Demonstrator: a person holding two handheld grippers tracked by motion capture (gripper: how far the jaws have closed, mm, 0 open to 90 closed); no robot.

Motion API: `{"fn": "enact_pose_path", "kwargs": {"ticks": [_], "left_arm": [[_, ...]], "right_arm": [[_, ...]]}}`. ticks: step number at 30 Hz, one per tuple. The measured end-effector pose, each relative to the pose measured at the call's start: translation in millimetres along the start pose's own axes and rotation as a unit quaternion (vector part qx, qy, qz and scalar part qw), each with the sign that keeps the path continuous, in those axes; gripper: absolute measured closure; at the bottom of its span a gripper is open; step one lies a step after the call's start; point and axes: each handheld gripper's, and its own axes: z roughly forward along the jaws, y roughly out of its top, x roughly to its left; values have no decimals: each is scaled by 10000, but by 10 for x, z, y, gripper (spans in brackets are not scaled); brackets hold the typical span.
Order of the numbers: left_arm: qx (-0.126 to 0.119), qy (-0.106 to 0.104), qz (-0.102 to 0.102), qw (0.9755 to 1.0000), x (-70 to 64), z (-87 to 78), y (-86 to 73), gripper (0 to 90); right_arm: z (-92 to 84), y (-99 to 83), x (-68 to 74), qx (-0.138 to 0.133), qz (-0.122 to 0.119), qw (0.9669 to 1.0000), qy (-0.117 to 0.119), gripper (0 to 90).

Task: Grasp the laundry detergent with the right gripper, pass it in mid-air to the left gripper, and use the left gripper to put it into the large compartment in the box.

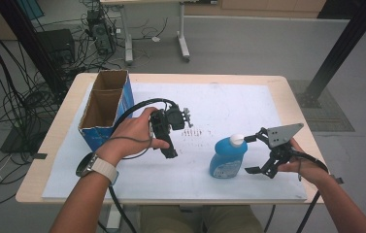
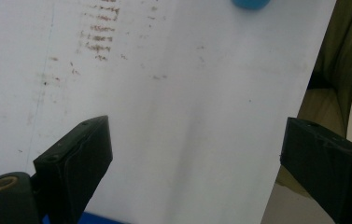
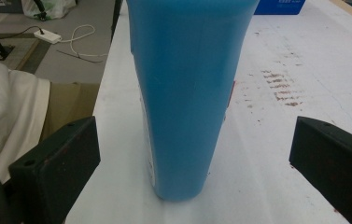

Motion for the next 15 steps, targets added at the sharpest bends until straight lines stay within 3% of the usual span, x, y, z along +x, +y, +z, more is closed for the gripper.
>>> {"fn": "enact_pose_path", "kwargs": {"ticks": [15], "left_arm": [[1,11,-9,10000,0,-5,-5,95]], "right_arm": [[4,1,2,-8,14,10000,0,16]]}}
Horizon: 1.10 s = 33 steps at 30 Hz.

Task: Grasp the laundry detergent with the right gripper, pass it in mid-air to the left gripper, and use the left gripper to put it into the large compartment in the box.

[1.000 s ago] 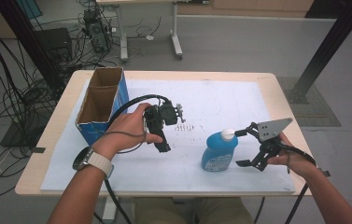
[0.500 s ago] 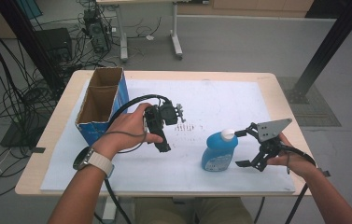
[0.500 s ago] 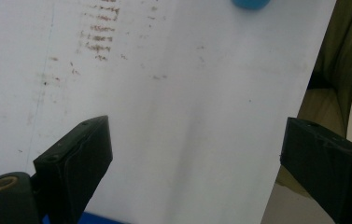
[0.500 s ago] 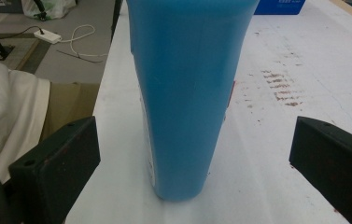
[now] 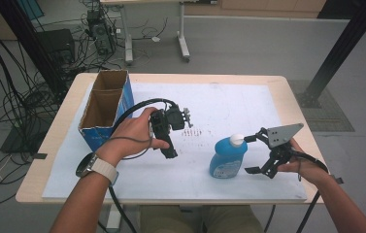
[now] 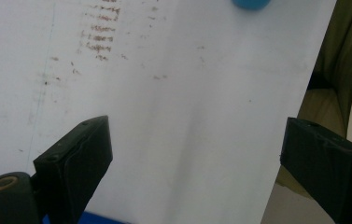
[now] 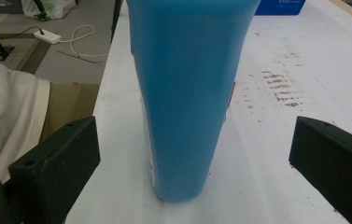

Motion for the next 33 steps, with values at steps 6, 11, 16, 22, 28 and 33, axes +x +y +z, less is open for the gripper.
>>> {"fn": "enact_pose_path", "kwargs": {"ticks": [6,11,16,22,28,33], "left_arm": [[3,-8,7,10000,1,3,4,95],[3,-6,7,10000,2,4,5,95],[5,-6,14,10000,2,4,4,95],[-5,-2,4,10000,1,1,1,95],[-9,2,2,10000,2,-2,-2,95],[-7,1,4,10000,5,-1,-3,95]], "right_arm": [[1,-3,0,0,4,10000,-3,16],[-3,-5,-1,-5,6,10000,-12,14],[-1,-5,0,-6,13,10000,-14,14],[10,-3,4,-14,28,10000,-12,14],[12,1,0,-20,27,10000,-8,14],[15,2,-3,-26,37,10000,-14,14]]}}
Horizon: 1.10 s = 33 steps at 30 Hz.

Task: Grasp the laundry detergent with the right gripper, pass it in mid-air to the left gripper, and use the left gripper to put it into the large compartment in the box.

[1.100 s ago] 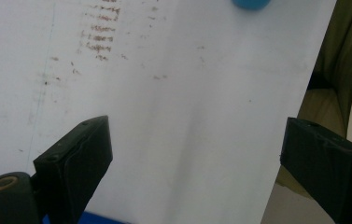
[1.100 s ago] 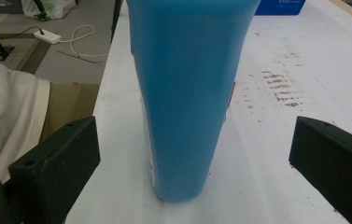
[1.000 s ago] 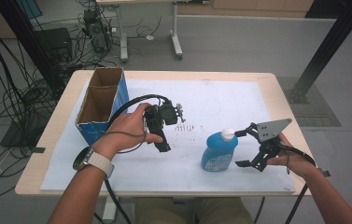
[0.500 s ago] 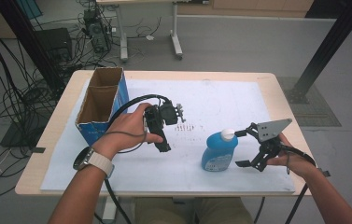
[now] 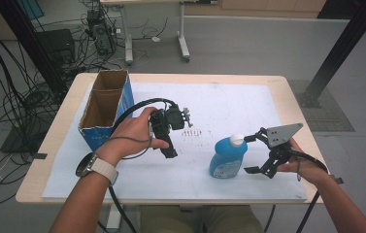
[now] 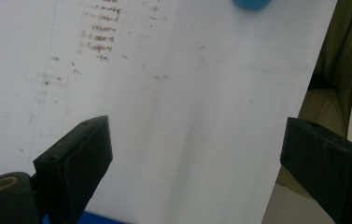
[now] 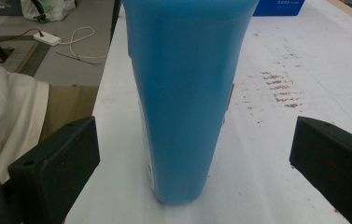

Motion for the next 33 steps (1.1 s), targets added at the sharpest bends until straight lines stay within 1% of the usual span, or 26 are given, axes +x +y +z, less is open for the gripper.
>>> {"fn": "enact_pose_path", "kwargs": {"ticks": [8,31,32,33], "left_arm": [[2,-1,-6,10000,3,2,-1,95],[-7,4,-6,10000,0,5,-1,95],[15,8,33,10000,5,1,2,95],[-9,4,2,10000,0,4,0,95]], "right_arm": [[9,-3,-3,19,-3,10000,4,14],[65,-3,2,-53,27,10000,-1,14],[69,-1,3,-60,25,10000,2,14],[72,0,3,-71,20,10000,5,14]]}}
